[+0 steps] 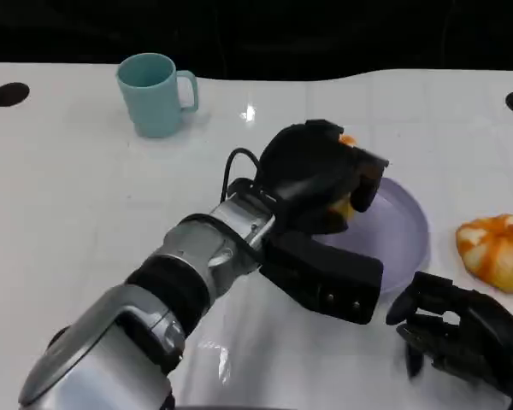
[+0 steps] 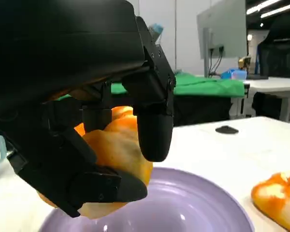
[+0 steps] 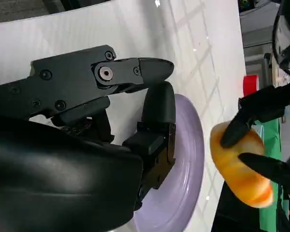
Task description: Grasp the bread from the table and place it into the plate.
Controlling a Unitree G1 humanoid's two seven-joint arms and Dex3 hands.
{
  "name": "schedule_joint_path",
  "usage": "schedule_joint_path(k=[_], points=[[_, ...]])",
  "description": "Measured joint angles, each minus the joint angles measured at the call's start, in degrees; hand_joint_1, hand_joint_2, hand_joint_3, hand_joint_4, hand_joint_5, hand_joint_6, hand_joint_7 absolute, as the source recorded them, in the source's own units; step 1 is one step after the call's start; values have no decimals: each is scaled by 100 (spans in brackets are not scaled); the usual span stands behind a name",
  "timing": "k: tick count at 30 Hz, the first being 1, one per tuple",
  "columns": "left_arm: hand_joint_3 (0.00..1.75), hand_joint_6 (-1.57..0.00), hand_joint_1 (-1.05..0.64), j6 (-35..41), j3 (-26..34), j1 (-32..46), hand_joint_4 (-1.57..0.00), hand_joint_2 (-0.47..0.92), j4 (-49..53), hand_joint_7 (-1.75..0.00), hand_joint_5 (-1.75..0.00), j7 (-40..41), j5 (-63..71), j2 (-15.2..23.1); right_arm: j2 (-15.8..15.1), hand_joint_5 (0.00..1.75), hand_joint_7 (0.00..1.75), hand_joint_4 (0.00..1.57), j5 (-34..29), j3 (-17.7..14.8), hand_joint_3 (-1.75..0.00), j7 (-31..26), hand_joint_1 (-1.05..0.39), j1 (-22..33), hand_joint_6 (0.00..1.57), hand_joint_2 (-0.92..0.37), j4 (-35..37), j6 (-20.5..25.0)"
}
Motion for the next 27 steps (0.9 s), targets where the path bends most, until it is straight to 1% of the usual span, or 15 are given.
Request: schedule_joint_path(k=[2,3,4,5,6,7,9,10,11,13,16,20,23,27], points=[[44,-61,-43,-35,12,-22,-60,79,78,-64,-100,-290,-115,-8,0,175,143,67,5,0,-29,-2,-49,8,63,-92,-23,32],[37,-56,-47,-31,11,-32,-49,84,110,-53,-87,-425,-133,-7,0,175,143,67,8,-3,-29,-1,-49,8,63,-92,-27,59],[32,-51,-52,-16,4,-39,-40,88,135,-47,-80,-550,-139,-6,0,175,143,67,14,-4,-28,3,-48,9,63,-92,-32,74],[30,-49,-54,25,-16,-44,-36,90,148,-44,-77,-661,-136,-3,1,175,143,68,20,-7,-28,12,-48,11,63,-92,-34,80],[29,-45,-58,77,-44,-46,-29,91,152,-42,-76,-745,-126,2,1,175,143,68,28,-9,-28,20,-49,12,63,-92,-34,78],[31,-32,-65,109,-70,-47,-12,92,152,-49,-86,-796,-113,10,2,175,143,67,29,-9,-28,23,-50,14,63,-92,-35,77],[32,-22,-69,140,-96,-49,-3,92,152,-59,-92,-900,-105,27,2,175,143,67,29,-9,-28,21,-50,17,63,-92,-34,63],[36,-12,-74,147,-103,-50,-1,92,151,-66,-86,-942,-105,37,2,175,143,67,28,-8,-28,20,-51,17,63,-92,-34,57],[38,-8,-75,155,-109,-52,-1,92,148,-68,-84,-973,-105,49,2,175,143,67,27,-7,-28,19,-51,18,64,-92,-34,50],[44,-2,-81,180,-115,-59,0,92,134,-69,-76,-1087,-106,82,3,175,142,68,26,-5,-27,12,-51,18,64,-92,-35,49],[49,0,-84,180,-117,-60,0,92,76,-65,-70,-1265,-107,158,9,175,142,68,29,-7,-27,20,-50,18,64,-92,-34,63],[52,0,-86,170,-114,-60,0,92,-36,-65,-67,-1435,-118,227,23,175,141,69,57,-21,-27,72,-48,16,64,-92,-19,51],[51,0,-84,145,-99,-57,0,92,-202,-66,-66,-1574,-188,306,46,175,141,69,118,-40,-27,125,-48,11,65,-92,4,56],[50,0,-83,105,-43,-35,0,92,-605,-67,-66,-1733,-305,507,57,175,141,70,125,-41,-26,135,-50,-6,65,-92,50,14]])
